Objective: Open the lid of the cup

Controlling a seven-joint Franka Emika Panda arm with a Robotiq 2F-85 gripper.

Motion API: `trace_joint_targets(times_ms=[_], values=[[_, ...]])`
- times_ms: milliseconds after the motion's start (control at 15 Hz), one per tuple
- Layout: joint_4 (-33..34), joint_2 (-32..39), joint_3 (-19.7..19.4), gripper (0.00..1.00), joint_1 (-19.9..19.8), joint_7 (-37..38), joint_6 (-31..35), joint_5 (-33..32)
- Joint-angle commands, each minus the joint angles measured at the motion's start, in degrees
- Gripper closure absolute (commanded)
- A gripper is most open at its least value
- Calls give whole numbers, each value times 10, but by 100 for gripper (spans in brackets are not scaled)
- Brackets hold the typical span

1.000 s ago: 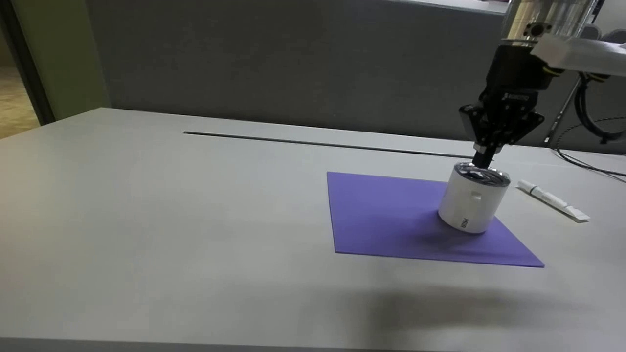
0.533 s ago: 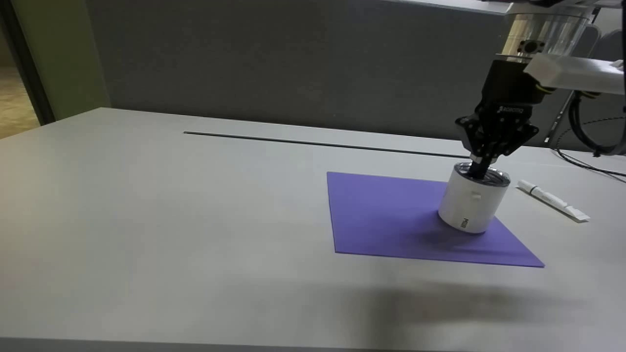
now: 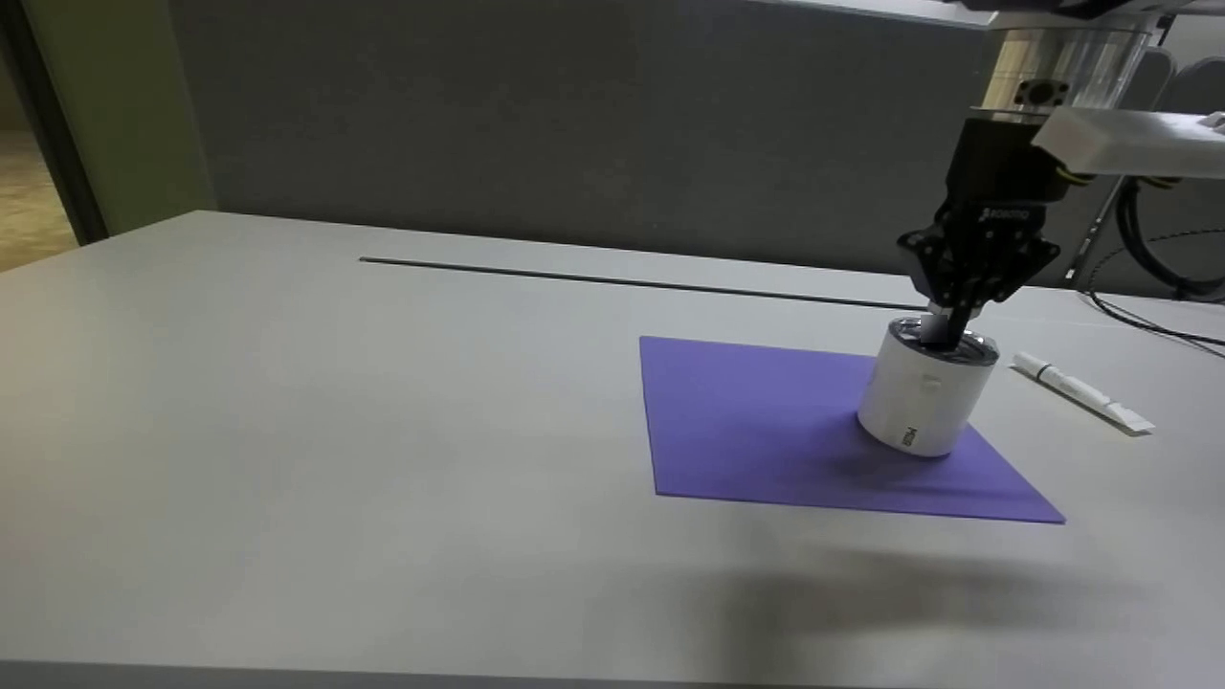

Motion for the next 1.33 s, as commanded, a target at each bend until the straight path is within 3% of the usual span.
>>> trace_joint_targets(times_ms=[0, 267, 533, 667, 733, 800, 1000, 1267], values=[[1, 9, -19, 100, 10, 35, 10, -35], [5, 9, -9, 100, 4, 33, 7, -22], [23, -39, 47, 100, -37, -17, -37, 81], [39, -76, 55, 100, -41, -37, -90, 105], [47, -94, 57, 75, -43, -55, -119, 116], [58, -108, 42, 74, -33, -42, -161, 99], [86, -143, 17, 53, -22, -27, -261, 48], [113, -164, -1, 27, -19, -22, -324, 5]])
